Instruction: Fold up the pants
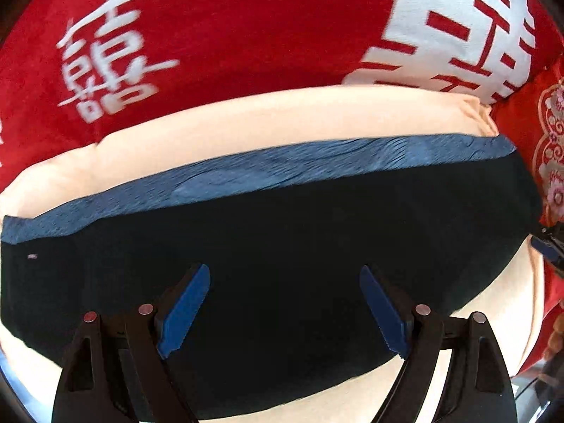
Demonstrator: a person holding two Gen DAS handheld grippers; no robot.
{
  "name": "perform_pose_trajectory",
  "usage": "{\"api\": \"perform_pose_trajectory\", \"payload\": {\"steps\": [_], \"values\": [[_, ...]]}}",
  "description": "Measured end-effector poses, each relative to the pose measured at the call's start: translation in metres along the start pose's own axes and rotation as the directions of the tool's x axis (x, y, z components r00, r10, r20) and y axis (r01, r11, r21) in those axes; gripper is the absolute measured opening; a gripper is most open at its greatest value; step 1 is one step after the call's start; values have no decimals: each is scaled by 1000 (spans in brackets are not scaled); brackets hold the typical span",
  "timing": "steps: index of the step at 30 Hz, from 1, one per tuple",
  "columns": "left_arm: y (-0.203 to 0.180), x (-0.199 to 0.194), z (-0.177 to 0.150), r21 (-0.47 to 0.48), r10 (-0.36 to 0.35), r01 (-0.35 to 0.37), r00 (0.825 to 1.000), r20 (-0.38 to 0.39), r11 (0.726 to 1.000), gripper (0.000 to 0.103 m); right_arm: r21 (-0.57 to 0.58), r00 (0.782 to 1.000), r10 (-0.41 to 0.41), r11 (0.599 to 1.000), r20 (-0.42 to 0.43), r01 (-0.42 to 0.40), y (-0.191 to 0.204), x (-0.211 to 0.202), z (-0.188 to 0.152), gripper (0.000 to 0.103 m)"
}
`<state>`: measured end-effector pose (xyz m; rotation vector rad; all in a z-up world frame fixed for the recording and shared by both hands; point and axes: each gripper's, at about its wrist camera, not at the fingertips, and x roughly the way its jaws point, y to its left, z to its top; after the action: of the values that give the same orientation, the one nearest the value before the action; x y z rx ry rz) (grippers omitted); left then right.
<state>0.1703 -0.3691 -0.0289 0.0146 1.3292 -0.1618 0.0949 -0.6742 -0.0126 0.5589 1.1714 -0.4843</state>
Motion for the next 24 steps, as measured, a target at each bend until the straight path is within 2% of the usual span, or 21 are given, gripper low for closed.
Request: {"api": "perform_pose_trajectory", "payload": {"steps": [2, 3, 5, 6, 9, 12, 13, 15, 18, 24], "values": [[-13, 8, 7, 7, -10, 10, 1000, 4, 1000, 88, 30, 1000, 17, 999, 4, -17, -9, 7, 10, 44], [-21, 12, 9, 16, -10, 10, 1000, 3, 1000, 88, 43, 999, 35, 998, -7, -35, -12, 12, 15, 36], [-37, 20, 10, 36, -6, 6, 1000, -11, 999, 88, 43, 997, 71, 997, -27, -70, -13, 16, 22, 11], [-43, 24, 10, 43, -3, 4, 1000, -18, 999, 88, 23, 997, 74, 997, -27, -74, -11, 12, 25, 9], [-52, 32, 7, 54, 19, -17, 999, -31, 998, 88, -55, 997, 80, 995, -4, -80, -6, -1, 25, 9], [-55, 34, 6, 65, 26, -25, 999, -21, 998, 88, -69, 998, 49, 996, -49, -52, -16, 9, 17, 10], [-56, 34, 6, 70, 30, -28, 999, -22, 997, 88, -70, 997, 42, 996, -63, -47, -20, 17, 16, 15], [-58, 38, 7, 73, 35, -33, 999, -26, 997, 88, -81, 998, 46, 995, -51, -50, -18, 16, 14, 17], [-61, 40, 9, 69, 40, -38, 999, -30, 997, 88, -107, 999, 8, 994, -54, -14, -14, 10, 11, 30], [-63, 40, 9, 59, 53, -51, 998, -37, 997, 89, -66, 995, 27, 997, -97, -33, -26, -14, -15, 30]]}}
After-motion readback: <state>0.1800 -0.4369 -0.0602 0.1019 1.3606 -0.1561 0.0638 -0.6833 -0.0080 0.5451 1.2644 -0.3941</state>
